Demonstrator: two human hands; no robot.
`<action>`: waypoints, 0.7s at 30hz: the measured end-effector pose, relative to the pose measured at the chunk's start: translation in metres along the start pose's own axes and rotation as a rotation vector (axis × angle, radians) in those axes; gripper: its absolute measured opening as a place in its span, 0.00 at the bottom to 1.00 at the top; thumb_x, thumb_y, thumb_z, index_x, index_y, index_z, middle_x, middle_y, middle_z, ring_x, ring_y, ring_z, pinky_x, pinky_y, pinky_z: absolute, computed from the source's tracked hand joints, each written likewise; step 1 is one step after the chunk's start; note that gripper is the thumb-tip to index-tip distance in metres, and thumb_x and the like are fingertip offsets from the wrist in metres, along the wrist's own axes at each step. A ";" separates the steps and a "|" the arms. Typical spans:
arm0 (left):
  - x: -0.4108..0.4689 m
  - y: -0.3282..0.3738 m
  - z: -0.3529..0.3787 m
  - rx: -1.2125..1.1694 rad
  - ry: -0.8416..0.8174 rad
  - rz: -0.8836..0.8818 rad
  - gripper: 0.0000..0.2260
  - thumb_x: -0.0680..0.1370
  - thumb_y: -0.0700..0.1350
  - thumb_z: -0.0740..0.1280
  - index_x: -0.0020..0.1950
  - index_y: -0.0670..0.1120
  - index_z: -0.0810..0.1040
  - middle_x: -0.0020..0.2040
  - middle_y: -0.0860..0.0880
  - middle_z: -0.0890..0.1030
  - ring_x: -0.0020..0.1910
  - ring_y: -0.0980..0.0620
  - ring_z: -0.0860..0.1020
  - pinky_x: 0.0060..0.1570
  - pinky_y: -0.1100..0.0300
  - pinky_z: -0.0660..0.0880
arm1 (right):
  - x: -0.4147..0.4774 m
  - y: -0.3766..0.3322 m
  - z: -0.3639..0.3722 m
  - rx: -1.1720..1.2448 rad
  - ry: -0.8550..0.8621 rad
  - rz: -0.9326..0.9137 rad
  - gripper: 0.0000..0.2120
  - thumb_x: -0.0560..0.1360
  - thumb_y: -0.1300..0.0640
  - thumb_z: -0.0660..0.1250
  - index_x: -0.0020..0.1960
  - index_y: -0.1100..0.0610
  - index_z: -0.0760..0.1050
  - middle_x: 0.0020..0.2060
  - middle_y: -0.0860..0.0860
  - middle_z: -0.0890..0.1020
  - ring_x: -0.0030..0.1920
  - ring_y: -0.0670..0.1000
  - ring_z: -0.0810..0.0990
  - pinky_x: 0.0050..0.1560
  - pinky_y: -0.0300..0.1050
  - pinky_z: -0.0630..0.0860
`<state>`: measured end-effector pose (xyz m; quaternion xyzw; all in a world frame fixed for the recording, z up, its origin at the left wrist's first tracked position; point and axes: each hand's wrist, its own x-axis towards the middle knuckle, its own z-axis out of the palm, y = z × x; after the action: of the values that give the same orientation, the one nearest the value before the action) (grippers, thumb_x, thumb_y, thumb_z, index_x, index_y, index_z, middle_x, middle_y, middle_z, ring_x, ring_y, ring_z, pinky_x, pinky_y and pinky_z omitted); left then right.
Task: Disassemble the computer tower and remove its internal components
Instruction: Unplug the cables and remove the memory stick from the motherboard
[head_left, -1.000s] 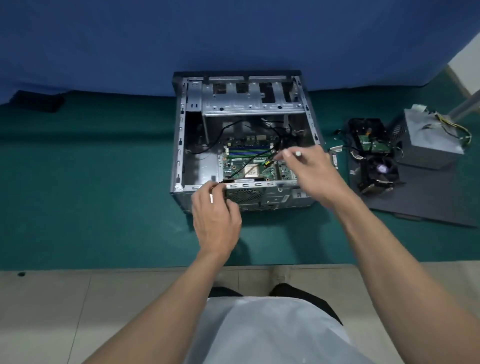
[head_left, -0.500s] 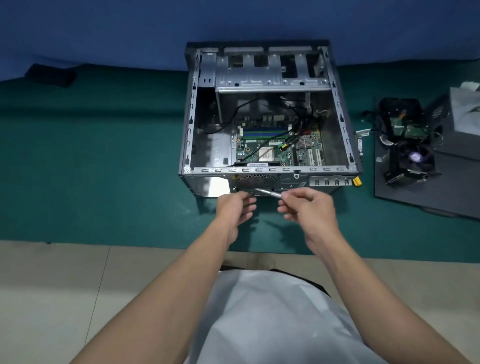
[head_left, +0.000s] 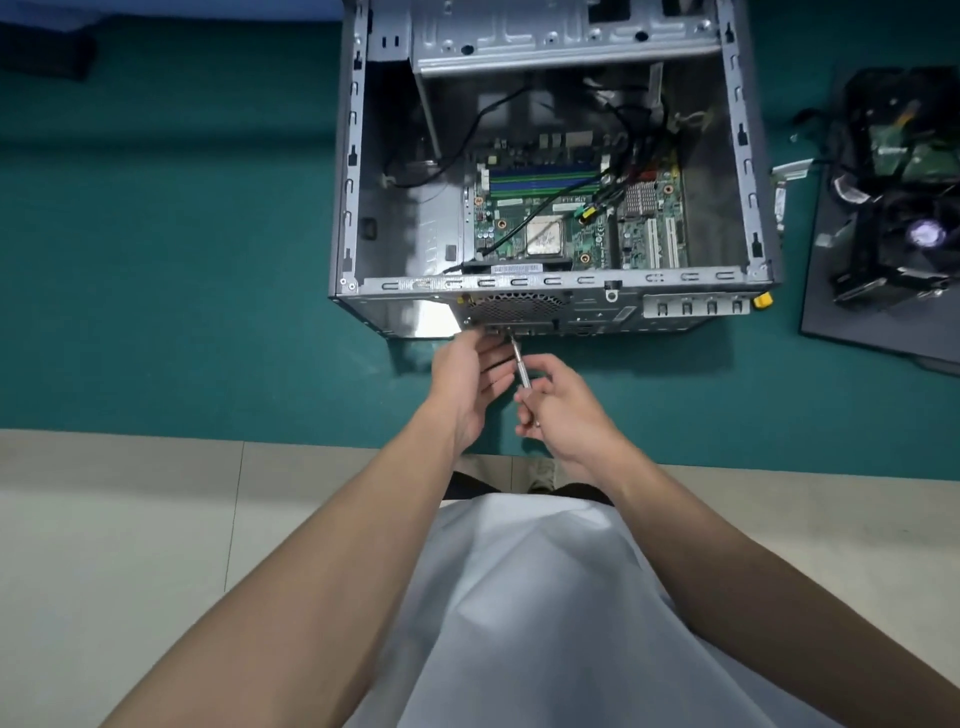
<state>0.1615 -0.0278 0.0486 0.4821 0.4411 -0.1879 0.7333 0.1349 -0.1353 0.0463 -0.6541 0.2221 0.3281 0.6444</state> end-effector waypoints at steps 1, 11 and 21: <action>0.001 0.000 0.000 -0.002 -0.025 -0.007 0.11 0.82 0.43 0.59 0.56 0.39 0.78 0.50 0.42 0.83 0.48 0.47 0.81 0.48 0.59 0.78 | 0.002 0.001 0.002 0.029 0.020 0.011 0.13 0.80 0.69 0.55 0.55 0.54 0.72 0.40 0.54 0.73 0.30 0.47 0.69 0.33 0.44 0.72; 0.010 0.001 0.004 0.066 -0.004 0.010 0.07 0.77 0.30 0.61 0.49 0.35 0.78 0.45 0.40 0.84 0.42 0.42 0.74 0.29 0.58 0.69 | 0.019 0.005 0.021 0.304 0.073 0.099 0.07 0.82 0.60 0.57 0.49 0.53 0.71 0.32 0.51 0.69 0.23 0.44 0.61 0.23 0.40 0.59; 0.013 -0.001 0.004 0.070 0.041 0.034 0.08 0.77 0.30 0.63 0.54 0.35 0.78 0.46 0.40 0.84 0.33 0.48 0.78 0.24 0.61 0.68 | 0.015 0.006 0.023 0.444 0.043 0.113 0.08 0.83 0.61 0.55 0.48 0.55 0.71 0.32 0.51 0.67 0.25 0.45 0.58 0.25 0.41 0.53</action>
<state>0.1699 -0.0301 0.0380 0.5188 0.4409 -0.1809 0.7097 0.1376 -0.1109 0.0324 -0.4898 0.3388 0.2928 0.7481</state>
